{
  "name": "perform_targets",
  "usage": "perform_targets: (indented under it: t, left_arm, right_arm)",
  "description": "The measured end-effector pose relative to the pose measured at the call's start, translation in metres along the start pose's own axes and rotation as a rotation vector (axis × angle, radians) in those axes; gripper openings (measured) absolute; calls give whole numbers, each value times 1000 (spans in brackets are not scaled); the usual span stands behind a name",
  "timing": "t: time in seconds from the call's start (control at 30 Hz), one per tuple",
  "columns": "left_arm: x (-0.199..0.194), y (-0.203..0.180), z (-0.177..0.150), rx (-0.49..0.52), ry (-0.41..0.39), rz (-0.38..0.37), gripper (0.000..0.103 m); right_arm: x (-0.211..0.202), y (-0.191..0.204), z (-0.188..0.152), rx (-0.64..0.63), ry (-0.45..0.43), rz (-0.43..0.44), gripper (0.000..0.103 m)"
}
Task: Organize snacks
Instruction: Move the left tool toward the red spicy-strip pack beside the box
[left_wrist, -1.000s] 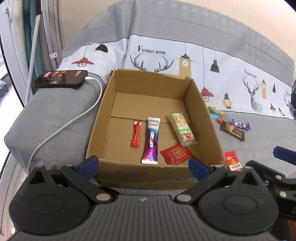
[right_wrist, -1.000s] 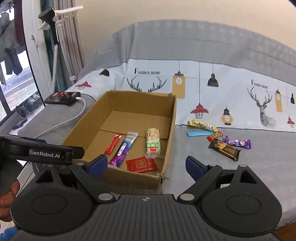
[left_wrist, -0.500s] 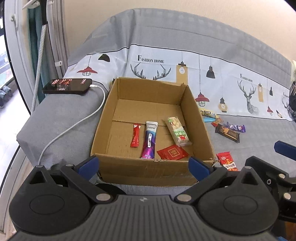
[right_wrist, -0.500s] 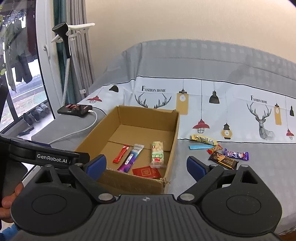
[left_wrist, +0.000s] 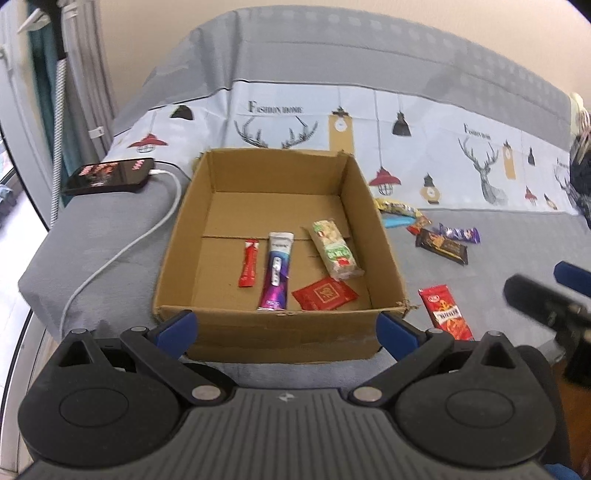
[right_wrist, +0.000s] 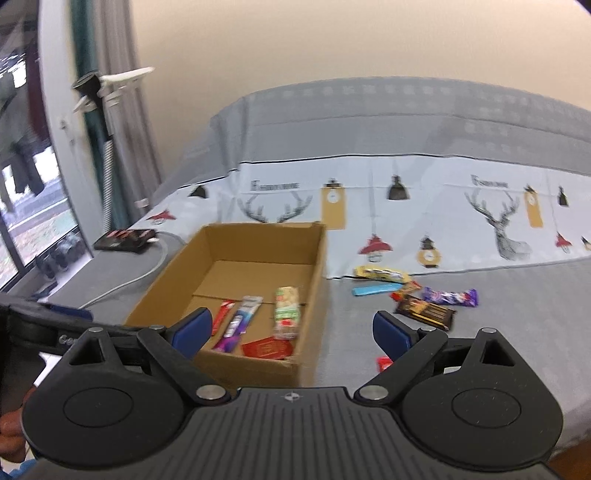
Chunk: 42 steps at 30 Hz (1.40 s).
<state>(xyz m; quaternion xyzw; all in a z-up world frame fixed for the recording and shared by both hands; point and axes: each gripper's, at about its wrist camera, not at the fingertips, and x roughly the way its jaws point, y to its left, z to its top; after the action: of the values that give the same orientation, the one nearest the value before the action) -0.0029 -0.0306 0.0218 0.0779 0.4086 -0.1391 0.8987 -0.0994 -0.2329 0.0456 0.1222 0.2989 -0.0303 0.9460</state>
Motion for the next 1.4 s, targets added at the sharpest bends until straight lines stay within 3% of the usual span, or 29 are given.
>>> perform_targets:
  t: [0.17, 0.3, 0.47, 0.57, 0.8, 0.97, 1.03, 1.17, 1.4]
  left_arm:
    - [14, -37, 6, 87, 30, -25, 103]
    - [31, -83, 13, 182, 75, -88, 103]
    - [68, -150, 26, 235, 175, -219, 103]
    - [110, -193, 31, 248, 257, -248, 103]
    - [239, -252, 30, 151, 517, -179, 102]
    - [308, -248, 17, 80, 651, -88, 102]
    - [316, -240, 17, 52, 632, -60, 103]
    - [319, -234, 20, 92, 626, -68, 103]
    - [325, -217, 24, 95, 658, -58, 103]
  right_arm:
    - [1, -46, -1, 73, -2, -85, 94]
    - [-1, -89, -3, 94, -8, -179, 94]
    - [6, -148, -9, 110, 17, -278, 94]
    - [22, -187, -10, 113, 59, -302, 95]
    - [104, -260, -18, 123, 213, -288, 96]
    - [161, -293, -33, 149, 305, -287, 96]
    - [182, -300, -41, 144, 338, -272, 96]
    - [219, -299, -53, 97, 382, -188, 96]
    - [299, -273, -42, -142, 404, -10, 96]
